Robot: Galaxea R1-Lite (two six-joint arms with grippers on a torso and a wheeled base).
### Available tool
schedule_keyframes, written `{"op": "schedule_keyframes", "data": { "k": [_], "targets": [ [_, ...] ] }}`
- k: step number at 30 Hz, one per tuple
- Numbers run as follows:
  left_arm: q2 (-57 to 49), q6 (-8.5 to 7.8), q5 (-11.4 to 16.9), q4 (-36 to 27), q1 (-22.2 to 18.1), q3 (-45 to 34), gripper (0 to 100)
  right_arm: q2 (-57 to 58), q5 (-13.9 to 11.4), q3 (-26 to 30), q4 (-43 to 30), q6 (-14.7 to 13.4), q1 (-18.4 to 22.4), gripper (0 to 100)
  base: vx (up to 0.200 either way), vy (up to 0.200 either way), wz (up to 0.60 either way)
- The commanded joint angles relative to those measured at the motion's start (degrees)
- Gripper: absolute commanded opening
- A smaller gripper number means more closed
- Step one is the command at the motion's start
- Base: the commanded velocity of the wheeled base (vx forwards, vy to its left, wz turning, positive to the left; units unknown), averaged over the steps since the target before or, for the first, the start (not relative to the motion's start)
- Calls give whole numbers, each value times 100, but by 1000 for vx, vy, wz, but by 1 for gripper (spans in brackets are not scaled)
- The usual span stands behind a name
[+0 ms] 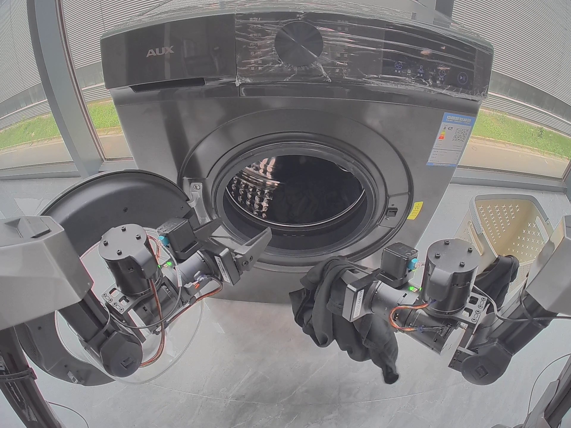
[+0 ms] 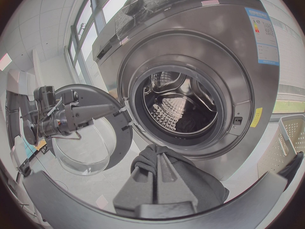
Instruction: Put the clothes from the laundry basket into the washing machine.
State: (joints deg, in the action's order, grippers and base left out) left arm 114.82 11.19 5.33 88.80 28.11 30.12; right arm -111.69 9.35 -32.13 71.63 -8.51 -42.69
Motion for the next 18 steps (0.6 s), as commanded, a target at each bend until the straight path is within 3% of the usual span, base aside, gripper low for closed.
{"op": "schedule_keyframes", "data": {
  "k": [1, 18],
  "targets": [
    [102, -3, 12, 6, 10, -77, 100, 86, -3, 5, 0, -2, -2, 0, 0, 0, 0],
    [198, -47, 91, 24, 54, -754, 100, 95, -47, -56, 272, -10, -73, 0, 0, 0, 0]
  ]
}}
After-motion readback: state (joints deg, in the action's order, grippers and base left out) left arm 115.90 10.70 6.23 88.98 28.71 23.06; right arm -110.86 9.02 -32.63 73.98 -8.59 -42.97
